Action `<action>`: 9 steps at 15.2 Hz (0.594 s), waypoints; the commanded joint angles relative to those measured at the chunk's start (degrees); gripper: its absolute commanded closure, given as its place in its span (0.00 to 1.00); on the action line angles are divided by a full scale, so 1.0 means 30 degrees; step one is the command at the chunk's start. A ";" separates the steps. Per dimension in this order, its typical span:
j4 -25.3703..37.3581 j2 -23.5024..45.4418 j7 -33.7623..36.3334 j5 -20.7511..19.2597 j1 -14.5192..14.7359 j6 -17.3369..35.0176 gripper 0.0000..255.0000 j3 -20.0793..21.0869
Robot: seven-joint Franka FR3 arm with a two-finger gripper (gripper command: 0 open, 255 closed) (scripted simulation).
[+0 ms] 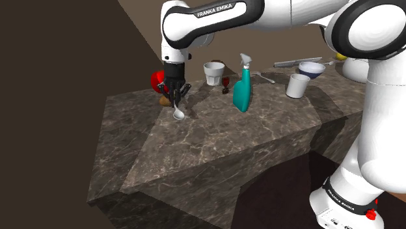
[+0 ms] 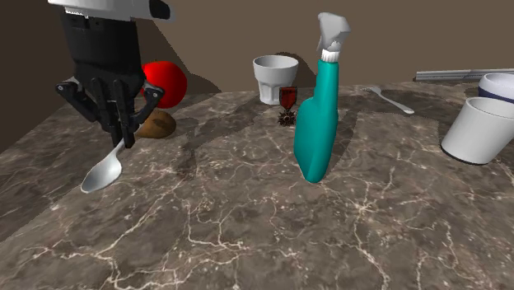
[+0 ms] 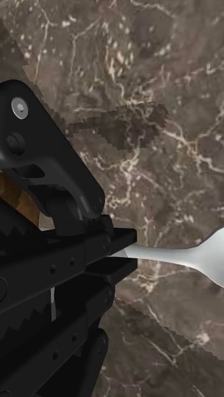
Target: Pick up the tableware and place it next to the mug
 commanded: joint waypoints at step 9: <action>0.2526 -0.0001 0.0395 -0.0074 0.0055 -0.2502 1.00 0.0034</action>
